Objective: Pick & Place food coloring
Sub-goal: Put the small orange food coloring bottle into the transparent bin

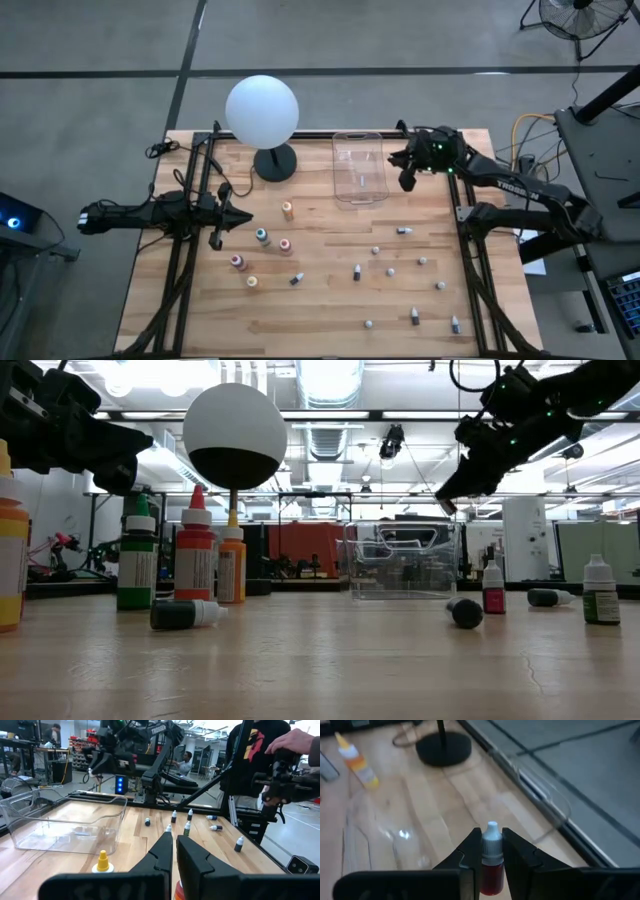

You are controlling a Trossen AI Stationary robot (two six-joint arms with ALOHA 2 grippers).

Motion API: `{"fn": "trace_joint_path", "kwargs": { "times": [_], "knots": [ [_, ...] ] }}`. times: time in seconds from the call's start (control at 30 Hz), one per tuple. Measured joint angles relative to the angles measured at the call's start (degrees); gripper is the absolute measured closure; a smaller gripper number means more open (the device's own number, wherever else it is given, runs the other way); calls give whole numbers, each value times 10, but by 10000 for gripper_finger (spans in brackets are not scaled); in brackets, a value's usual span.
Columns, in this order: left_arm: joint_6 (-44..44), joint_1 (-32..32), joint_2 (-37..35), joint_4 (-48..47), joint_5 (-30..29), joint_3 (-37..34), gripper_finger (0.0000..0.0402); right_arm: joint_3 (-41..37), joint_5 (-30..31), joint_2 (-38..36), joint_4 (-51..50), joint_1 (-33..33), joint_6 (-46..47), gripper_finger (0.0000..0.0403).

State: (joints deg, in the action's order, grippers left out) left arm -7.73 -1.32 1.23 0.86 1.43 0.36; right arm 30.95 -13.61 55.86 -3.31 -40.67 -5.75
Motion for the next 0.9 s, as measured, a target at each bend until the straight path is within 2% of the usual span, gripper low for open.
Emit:
{"fn": "trace_joint_path", "kwargs": {
  "times": [0.1,0.33,0.4,0.6,0.73,0.9],
  "knots": [
    [0,0,0,0,0,0,401,-17,-4,12,55,0,18,353],
    [0,0,0,0,0,0,401,-25,-63,67,162,0,23,353],
    [0,0,0,0,0,0,401,-19,-83,90,182,0,15,353],
    [0,0,0,0,0,0,401,12,-192,160,231,0,-30,353],
    [0,0,0,0,0,0,401,36,-200,201,244,0,-43,353],
    [0,0,0,0,0,0,401,49,-254,262,312,-1,-64,353]
  ]
}}
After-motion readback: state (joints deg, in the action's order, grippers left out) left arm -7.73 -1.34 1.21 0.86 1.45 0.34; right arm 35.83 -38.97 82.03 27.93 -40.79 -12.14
